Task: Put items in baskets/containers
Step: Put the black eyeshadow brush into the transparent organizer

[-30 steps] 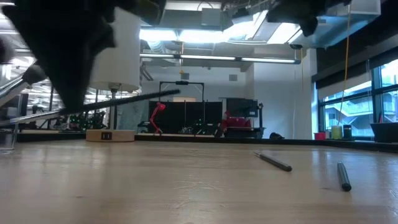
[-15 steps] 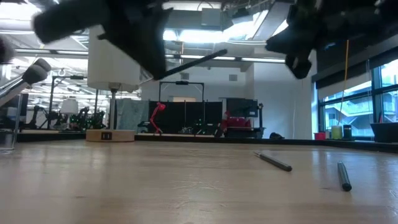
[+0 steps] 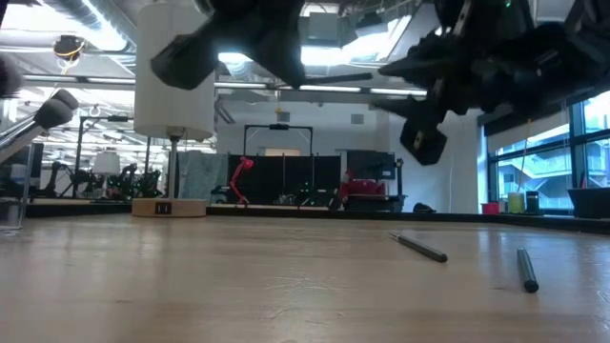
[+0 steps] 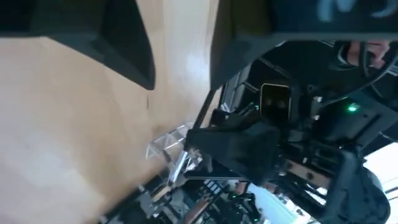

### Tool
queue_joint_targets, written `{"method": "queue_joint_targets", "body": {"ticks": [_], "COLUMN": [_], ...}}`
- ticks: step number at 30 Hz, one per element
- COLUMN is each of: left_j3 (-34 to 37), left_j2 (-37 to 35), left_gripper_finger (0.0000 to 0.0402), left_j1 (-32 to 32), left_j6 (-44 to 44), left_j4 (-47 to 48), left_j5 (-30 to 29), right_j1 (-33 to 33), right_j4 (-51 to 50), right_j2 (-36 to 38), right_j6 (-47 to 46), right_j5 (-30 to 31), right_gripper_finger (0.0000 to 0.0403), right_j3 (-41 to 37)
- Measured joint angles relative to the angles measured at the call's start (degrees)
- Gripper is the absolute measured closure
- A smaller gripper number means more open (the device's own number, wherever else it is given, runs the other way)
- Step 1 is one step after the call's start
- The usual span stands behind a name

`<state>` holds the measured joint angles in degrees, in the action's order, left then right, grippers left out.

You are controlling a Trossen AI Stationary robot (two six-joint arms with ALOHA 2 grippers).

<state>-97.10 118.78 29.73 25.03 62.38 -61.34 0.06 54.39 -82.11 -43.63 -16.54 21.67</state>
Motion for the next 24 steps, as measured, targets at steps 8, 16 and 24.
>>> {"method": "queue_joint_targets", "body": {"ticks": [8,16,24], "left_j3": [0.0,0.0,0.02], "left_j2": [0.0,0.0,0.02], "left_gripper_finger": [0.0382,0.0382,0.0382], "left_j1": [-1.62,-3.43,-4.06], "left_j6": [9.58,15.38,16.36], "left_j4": [-6.72,-10.91,-11.62], "left_j5": [1.11,1.24,1.48], "right_j1": [0.43,3.47,3.6], "right_j4": [2.14,0.97,-3.06], "right_j2": [-6.19,-11.46,-14.15], "right_j6": [-0.66,0.16,0.56], "right_j5": [-1.48,-3.81,-4.22], "right_gripper_finger": [0.0205,0.0205,0.0243], "right_j3": [1.83,8.26,11.54]}}
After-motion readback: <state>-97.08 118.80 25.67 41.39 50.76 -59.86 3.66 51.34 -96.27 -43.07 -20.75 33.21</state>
